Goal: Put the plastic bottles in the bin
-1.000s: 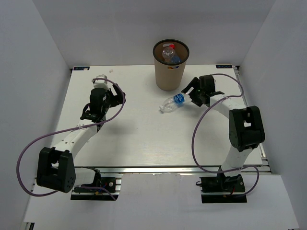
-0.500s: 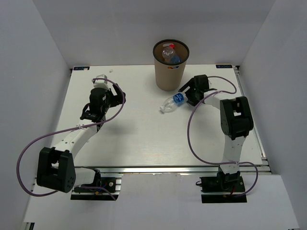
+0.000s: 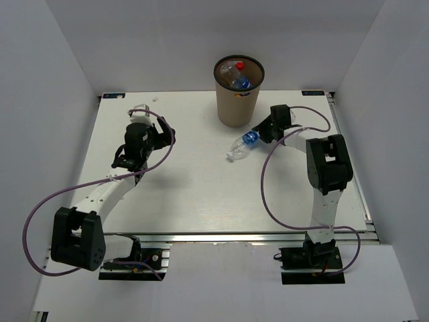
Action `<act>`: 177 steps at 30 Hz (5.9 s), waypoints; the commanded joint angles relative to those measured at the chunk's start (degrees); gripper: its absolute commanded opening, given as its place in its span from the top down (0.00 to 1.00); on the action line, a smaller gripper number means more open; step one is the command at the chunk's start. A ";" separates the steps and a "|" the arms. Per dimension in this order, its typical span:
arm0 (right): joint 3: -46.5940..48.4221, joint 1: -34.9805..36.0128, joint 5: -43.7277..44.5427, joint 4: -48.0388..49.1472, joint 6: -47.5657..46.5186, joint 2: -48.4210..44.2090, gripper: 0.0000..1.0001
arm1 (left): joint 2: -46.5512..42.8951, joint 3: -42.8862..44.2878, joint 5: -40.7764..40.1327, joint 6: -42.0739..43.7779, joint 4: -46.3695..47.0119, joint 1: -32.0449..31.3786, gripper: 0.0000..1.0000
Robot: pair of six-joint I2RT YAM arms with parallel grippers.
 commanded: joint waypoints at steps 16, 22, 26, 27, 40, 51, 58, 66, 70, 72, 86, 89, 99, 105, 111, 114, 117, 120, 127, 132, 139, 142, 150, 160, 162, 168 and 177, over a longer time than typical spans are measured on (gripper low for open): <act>4.81 0.15 11.67 18.03 -37.15 -30.99 0.77 | -2.83 0.23 -0.19 -0.17 1.08 0.58 0.02; 19.82 1.03 3.68 26.82 -51.13 -20.98 0.78 | -3.01 0.23 -0.80 0.00 0.73 0.67 0.02; 27.75 2.43 2.52 33.49 -57.63 -11.50 0.78 | -2.92 0.32 -1.68 0.35 0.47 0.58 0.02; 29.34 2.87 2.44 35.68 -60.60 -9.64 0.78 | -2.92 0.49 -2.03 0.44 0.20 0.75 0.02; 38.07 8.06 5.33 40.18 -77.77 9.98 0.77 | -2.74 0.50 -3.35 1.06 -0.33 0.93 0.02; 27.87 8.50 4.81 32.63 -78.48 7.25 0.75 | -3.10 0.23 -2.91 0.80 -0.15 0.93 0.02; 24.70 8.50 8.24 31.05 -79.62 8.30 0.77 | -2.57 0.41 -3.35 0.80 -0.42 0.93 0.02; 19.61 8.59 8.77 27.18 -77.17 8.22 0.78 | -2.39 0.50 -3.44 0.79 -0.42 0.93 0.02; 18.37 8.50 8.15 25.60 -75.23 7.78 0.74 | -2.13 0.76 -3.88 0.88 -0.85 1.02 0.02; 20.30 8.50 7.19 23.76 -75.05 7.43 0.67 | -2.22 0.93 -4.06 0.88 -1.12 0.93 0.02; 29.53 8.59 1.57 19.44 -69.96 1.28 0.11 | -2.22 1.02 -4.14 0.97 -0.94 1.02 0.02; 30.15 8.59 -0.10 21.28 -68.64 -0.22 0.11 | -2.39 1.11 -4.32 0.97 -0.86 1.10 0.02; 33.40 8.68 -8.45 20.50 -66.79 -4.26 0.11 | -2.30 1.02 -4.06 0.97 -0.50 1.02 0.02; 35.23 8.94 -12.41 19.89 -65.91 -2.34 0.14 | -1.69 1.20 -3.70 0.97 -0.15 1.10 0.02; 45.79 9.91 -13.99 13.11 -65.65 5.57 0.49 | -1.07 1.73 -4.41 1.06 -0.77 1.02 0.02; 44.39 10.17 -13.91 14.87 -64.42 6.55 0.49 | -1.25 1.64 -4.76 1.06 -1.12 1.11 0.02; 41.85 10.26 -13.38 16.01 -63.71 6.64 0.49 | -1.42 1.64 -4.67 1.15 -1.12 1.11 0.02; 36.41 10.26 -13.21 18.81 -62.92 4.45 0.48 | -1.60 1.38 -4.85 1.15 -1.12 1.19 0.02; 32.26 10.96 -11.45 16.29 -64.15 5.14 0.54 | -0.55 1.81 -4.32 0.97 -1.21 1.28 0.02; 35.05 11.14 -10.22 16.63 -63.36 6.89 0.46 | -0.90 1.73 -4.41 0.97 -1.30 1.28 0.02; 36.31 11.49 -7.85 17.77 -63.36 6.03 0.11 | -1.86 1.20 -4.58 1.06 -1.12 1.28 0.02; 35.25 11.49 -7.76 18.65 -63.80 4.01 0.11 | -1.69 1.37 -4.14 1.06 -1.21 1.28 0.02; 36.13 11.49 -11.88 19.44 -63.80 -2.15 0.11 | -1.95 1.29 -3.79 0.97 -1.12 1.28 0.02; 35.87 11.49 -8.47 17.77 -64.49 -9.01 0.11 | -2.30 1.90 -3.18 0.88 -1.38 1.28 0.02; 36.56 11.40 -6.89 16.46 -64.68 -8.66 0.11 | -2.30 1.90 -3.09 0.88 -1.47 1.28 0.02; 33.84 11.49 -5.83 16.89 -64.59 -9.10 0.11 | -2.04 1.99 -2.91 0.97 -1.56 1.28 0.02; 33.50 11.32 2.49 15.75 -63.46 -7.86 0.11 | -1.60 2.43 -4.14 0.97 -2.08 1.37 0.02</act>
